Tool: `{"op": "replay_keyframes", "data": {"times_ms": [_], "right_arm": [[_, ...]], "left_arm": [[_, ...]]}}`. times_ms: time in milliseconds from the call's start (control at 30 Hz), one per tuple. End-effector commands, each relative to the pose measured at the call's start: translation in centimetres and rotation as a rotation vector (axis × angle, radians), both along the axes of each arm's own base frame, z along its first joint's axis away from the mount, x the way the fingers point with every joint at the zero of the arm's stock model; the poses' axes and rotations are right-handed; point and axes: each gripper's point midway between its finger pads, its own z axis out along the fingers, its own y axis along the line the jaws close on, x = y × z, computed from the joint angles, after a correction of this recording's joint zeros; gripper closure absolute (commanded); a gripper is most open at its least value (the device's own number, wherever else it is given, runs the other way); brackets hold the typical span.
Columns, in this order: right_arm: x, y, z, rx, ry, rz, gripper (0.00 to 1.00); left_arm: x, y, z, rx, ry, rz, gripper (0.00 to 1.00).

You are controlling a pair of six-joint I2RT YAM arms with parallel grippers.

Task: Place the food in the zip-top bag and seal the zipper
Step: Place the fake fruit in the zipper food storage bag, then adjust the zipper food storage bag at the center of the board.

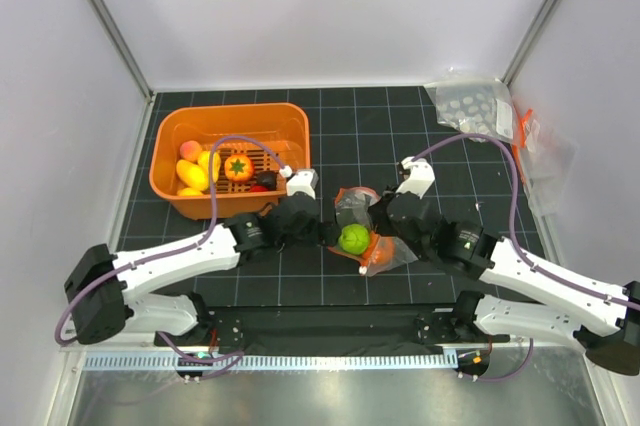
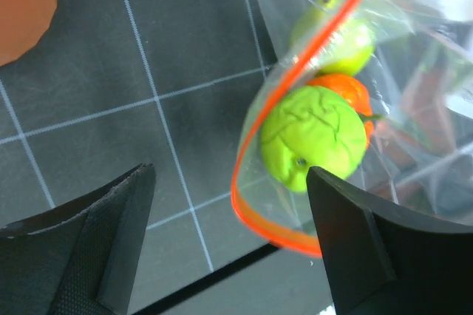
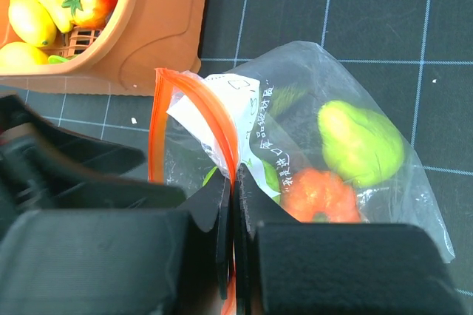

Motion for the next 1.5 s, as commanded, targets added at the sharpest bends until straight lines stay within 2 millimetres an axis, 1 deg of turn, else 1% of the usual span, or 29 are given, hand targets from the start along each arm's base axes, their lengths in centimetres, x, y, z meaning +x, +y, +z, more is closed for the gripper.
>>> {"op": "replay_keyframes", "data": {"times_ms": [0,67,100,133,167,200,233,267,300,333,367,400,433,467,500,567,633,700,767,800,967,1067,1100,1133,1167,1233,1400,1433,1467], "right_arm": [[0.4,0.3,2.5,0.058,-0.045,-0.008,0.99],[0.2,0.4,2.7,0.039,-0.041,0.014,0.99],[0.1,0.2,2.1,0.001,-0.023,0.019,0.99],[0.0,0.0,2.0,-0.020,-0.015,0.023,0.99],[-0.1,0.0,2.2,-0.041,-0.010,0.035,0.99],[-0.5,-0.7,1.5,-0.095,0.020,0.039,0.99],[-0.6,-0.9,0.9,-0.140,0.043,0.042,0.99],[-0.7,-1.1,1.5,-0.157,0.049,0.046,0.97],[-1.2,-2.1,0.6,-0.226,0.088,0.045,0.94],[-1.4,-2.4,0.3,-0.261,0.106,0.047,0.92],[-1.5,-2.5,0.8,-0.266,0.111,0.050,0.84],[-1.8,-3.1,0.5,-0.296,0.129,0.054,0.79],[-1.9,-3.2,0.8,-0.296,0.128,0.059,0.75],[-2.2,-3.2,1.0,-0.292,0.131,0.070,0.67],[-2.3,-3.2,1.1,-0.289,0.132,0.076,0.63],[-2.5,-3.3,1.8,-0.273,0.126,0.081,0.58],[-2.7,-3.5,1.9,-0.273,0.130,0.087,0.58],[-2.8,-3.6,2.1,-0.269,0.127,0.088,0.62],[-2.8,-3.6,2.0,-0.269,0.130,0.090,0.62],[-2.9,-3.4,2.1,-0.260,0.130,0.096,0.65],[-3.4,-2.4,2.7,-0.197,0.130,0.139,0.68],[-3.6,-2.1,3.6,-0.154,0.113,0.152,0.77],[-3.6,-2.1,3.7,-0.148,0.113,0.154,0.86],[-3.6,-2.2,4.0,-0.138,0.108,0.150,0.93],[-3.6,-2.2,4.1,-0.133,0.104,0.151,0.93],[-3.6,-2.2,4.5,-0.125,0.097,0.153,0.98],[-3.3,-1.5,7.3,-0.093,0.055,0.174,0.99],[-3.3,-1.2,8.2,-0.078,0.043,0.183,0.99],[-3.1,-0.7,8.6,-0.069,0.038,0.195,0.99]], "left_arm": [[1.5,-1.0,-0.7,-0.018,-0.027,0.057,0.21],[1.7,-1.6,-0.4,-0.034,-0.036,0.045,0.35],[1.7,-1.7,-0.1,-0.037,-0.041,0.036,0.53],[1.9,-2.1,1.1,-0.054,-0.058,0.026,0.63],[2.0,-2.2,1.7,-0.052,-0.075,0.013,0.74],[1.9,-1.8,2.2,-0.036,-0.076,0.013,0.91],[2.1,-2.0,4.0,-0.057,-0.097,0.012,0.95],[1.9,-1.6,4.3,-0.028,-0.098,-0.005,0.98],[1.8,-1.7,5.0,-0.026,-0.099,-0.018,1.00],[1.9,-2.0,6.6,-0.041,-0.113,-0.028,1.00],[1.7,-1.7,6.7,-0.012,-0.104,-0.041,1.00],[1.6,-1.9,7.2,-0.015,-0.105,-0.048,1.00],[1.7,-1.9,8.0,-0.024,-0.115,-0.048,1.00],[1.7,-2.0,8.3,-0.027,-0.117,-0.052,1.00],[1.8,-2.0,8.6,-0.030,-0.123,-0.050,1.00],[1.8,-1.8,8.9,-0.030,-0.126,-0.045,1.00],[1.8,-1.8,9.1,-0.033,-0.131,-0.048,1.00],[1.8,-1.8,9.1,-0.032,-0.130,-0.048,1.00],[1.7,-1.8,9.1,-0.027,-0.128,-0.049,1.00],[1.7,-1.8,8.9,-0.024,-0.125,-0.051,1.00],[1.8,-1.5,8.7,-0.007,-0.124,-0.044,1.00],[1.8,-1.4,8.7,-0.005,-0.126,-0.043,1.00],[1.8,-1.4,8.7,0.000,-0.124,-0.043,1.00],[1.8,-1.4,8.6,0.001,-0.123,-0.043,1.00],[1.8,-1.4,8.6,0.003,-0.121,-0.043,1.00],[1.8,-1.5,8.5,0.004,-0.117,-0.047,1.00],[1.8,-2.1,7.6,0.016,-0.093,-0.060,1.00],[1.7,-2.3,7.4,0.013,-0.087,-0.069,1.00],[1.7,-2.5,7.1,0.016,-0.081,-0.070,1.00]]}}
